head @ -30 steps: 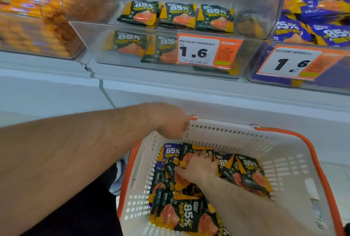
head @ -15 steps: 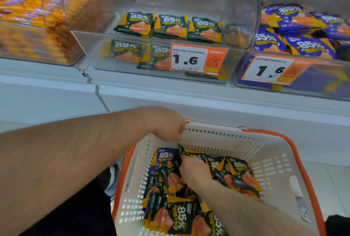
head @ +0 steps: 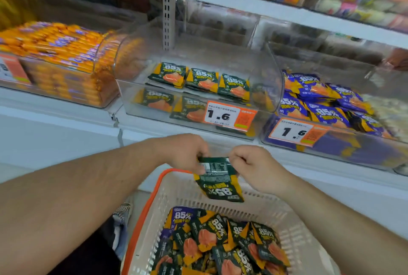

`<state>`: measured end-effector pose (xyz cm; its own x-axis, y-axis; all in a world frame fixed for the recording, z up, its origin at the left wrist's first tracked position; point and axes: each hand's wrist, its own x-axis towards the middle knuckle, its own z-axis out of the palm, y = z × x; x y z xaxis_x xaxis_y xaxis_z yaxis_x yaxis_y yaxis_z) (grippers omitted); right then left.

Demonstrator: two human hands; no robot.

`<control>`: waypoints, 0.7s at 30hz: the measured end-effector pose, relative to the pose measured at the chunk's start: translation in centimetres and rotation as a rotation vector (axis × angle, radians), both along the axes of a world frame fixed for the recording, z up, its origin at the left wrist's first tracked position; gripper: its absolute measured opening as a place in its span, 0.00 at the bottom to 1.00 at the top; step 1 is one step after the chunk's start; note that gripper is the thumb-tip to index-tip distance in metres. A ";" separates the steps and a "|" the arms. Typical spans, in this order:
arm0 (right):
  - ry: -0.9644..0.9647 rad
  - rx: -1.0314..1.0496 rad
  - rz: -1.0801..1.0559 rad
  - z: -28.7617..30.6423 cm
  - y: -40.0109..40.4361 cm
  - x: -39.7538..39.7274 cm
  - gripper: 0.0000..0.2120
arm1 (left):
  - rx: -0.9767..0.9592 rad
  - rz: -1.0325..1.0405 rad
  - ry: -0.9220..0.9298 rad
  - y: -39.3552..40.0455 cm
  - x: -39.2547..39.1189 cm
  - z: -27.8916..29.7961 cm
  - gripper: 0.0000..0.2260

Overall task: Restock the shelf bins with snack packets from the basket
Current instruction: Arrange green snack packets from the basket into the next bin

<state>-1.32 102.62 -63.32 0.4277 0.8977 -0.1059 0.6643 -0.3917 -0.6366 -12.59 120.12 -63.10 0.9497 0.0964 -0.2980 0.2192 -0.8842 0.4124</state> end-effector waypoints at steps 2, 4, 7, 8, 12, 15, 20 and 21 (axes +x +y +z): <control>0.033 0.049 -0.037 1.8 -0.1 0.1 0.17 | -0.067 0.040 -0.095 0.3 -0.5 1.4 0.04; 0.106 0.068 -0.061 3.3 -0.1 0.1 0.15 | -0.146 0.097 -0.216 0.6 -1.1 2.9 0.04; 0.345 0.092 -0.065 4.9 0.3 -0.5 0.04 | -0.250 0.206 -0.414 0.9 -2.2 4.8 0.07; 0.434 0.097 -0.077 5.3 0.6 -0.8 0.04 | -0.273 0.232 -0.474 1.1 -2.5 5.4 0.05; 0.703 0.093 -0.129 7.1 2.6 -1.6 0.07 | -0.388 0.299 -0.684 2.1 -3.3 6.3 0.06; 0.853 0.095 -0.142 8.4 4.1 -2.0 0.14 | -0.454 0.374 -0.797 2.9 -3.7 6.7 0.06; 0.942 0.175 -0.166 11.2 5.7 -2.8 0.12 | -0.514 0.559 -0.944 4.2 -4.5 8.3 0.09; 0.926 0.229 -0.164 12.6 5.9 -3.0 0.07 | -0.472 0.654 -1.005 4.9 -4.7 8.6 0.14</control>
<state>-4.29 108.50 -50.76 0.3849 0.8748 -0.2942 -0.1908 -0.2365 -0.9527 -17.34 125.07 -54.46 0.5927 0.7079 0.3841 -0.0334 -0.4548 0.8899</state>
